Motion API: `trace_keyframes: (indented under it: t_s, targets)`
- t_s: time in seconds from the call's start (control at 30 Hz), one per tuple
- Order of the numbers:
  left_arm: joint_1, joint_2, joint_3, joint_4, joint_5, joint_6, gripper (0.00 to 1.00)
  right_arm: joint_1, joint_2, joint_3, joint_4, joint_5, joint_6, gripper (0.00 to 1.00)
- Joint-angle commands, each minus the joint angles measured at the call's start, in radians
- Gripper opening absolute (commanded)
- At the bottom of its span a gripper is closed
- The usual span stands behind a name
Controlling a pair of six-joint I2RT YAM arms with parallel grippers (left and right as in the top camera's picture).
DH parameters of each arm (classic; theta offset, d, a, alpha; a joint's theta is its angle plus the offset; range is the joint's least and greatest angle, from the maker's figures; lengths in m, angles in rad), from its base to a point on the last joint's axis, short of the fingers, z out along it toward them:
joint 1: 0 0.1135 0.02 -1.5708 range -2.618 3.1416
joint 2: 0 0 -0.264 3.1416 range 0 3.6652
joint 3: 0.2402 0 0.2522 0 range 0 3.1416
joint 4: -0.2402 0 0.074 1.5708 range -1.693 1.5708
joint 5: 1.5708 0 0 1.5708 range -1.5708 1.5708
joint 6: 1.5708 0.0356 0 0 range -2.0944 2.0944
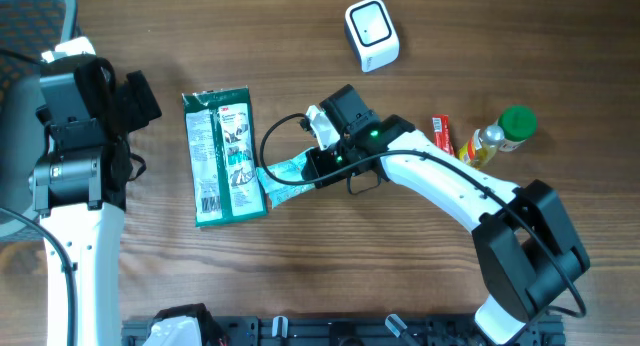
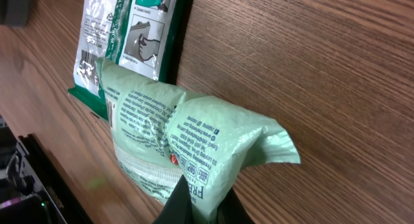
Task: Scan the item barcode
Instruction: 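Lift the wipes pouch and carry it up to the white scanner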
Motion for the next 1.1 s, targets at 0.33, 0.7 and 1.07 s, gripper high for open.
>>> trace_keyframes:
  t_s: [0.33, 0.7, 1.07]
  targets:
    - [0.006, 0.000, 0.004, 0.002, 0.005, 0.002, 1.00, -0.147, -0.178, 0.009, -0.089, -0.319, -0.335, 0.04]
    - [0.006, 0.000, 0.004, 0.002, 0.005, 0.002, 1.00, -0.283, -0.247, 0.009, -0.280, -0.314, -0.188, 0.04]
    - [0.006, 0.000, 0.004, 0.002, 0.005, 0.002, 1.00, -0.285, -0.330, 0.008, -0.331, -0.223, -0.188, 0.04]
